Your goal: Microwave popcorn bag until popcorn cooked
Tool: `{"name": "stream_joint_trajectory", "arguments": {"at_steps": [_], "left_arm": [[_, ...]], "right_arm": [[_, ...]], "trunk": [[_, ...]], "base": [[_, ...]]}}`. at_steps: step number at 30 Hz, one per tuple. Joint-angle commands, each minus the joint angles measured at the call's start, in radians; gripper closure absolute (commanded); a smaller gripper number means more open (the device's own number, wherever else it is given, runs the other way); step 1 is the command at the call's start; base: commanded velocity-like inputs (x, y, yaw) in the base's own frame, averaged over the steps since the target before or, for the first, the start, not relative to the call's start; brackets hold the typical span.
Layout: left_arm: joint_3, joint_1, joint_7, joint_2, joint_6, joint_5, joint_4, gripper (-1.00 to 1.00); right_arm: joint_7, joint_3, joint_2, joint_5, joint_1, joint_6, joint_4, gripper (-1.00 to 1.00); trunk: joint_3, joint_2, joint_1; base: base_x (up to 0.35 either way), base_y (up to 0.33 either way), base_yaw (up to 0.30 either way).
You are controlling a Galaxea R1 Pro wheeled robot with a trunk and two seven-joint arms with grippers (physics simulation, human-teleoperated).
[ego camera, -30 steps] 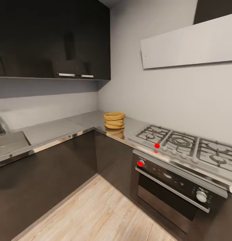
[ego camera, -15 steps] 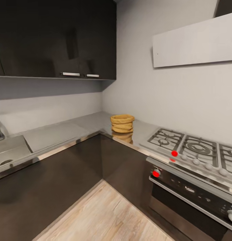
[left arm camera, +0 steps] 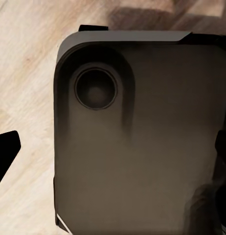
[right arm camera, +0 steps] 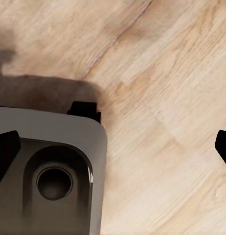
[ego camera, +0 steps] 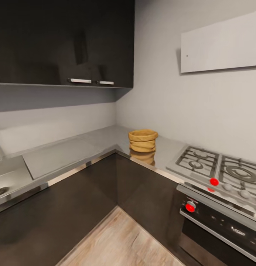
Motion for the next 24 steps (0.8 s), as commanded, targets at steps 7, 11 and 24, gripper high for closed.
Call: {"name": "stream_joint_trajectory", "arguments": {"at_steps": [7,11,24], "left_arm": [[0.001,0.0,-0.001,0.0,-0.002,0.006,0.0,-1.0],[0.002,0.0,-0.001,-0.001,-0.002,0.006,0.0,-1.0],[0.001,0.0,-0.001,-0.001,-0.002,0.006,0.0,-1.0]], "right_arm": [[0.001,-0.008,-0.002,0.007,-0.001,-0.007,0.003,-1.0],[0.001,-0.008,-0.002,0.006,-0.001,-0.007,0.003,-1.0],[0.002,-0.008,-0.002,0.004,-0.001,-0.006,0.003,-1.0]], "trunk": [[-0.001,0.0,0.001],[-0.001,0.0,0.001],[-0.001,0.0,0.001]], "base": [[0.32,0.094,0.0],[0.32,0.093,0.0],[0.32,0.093,0.0]]}}
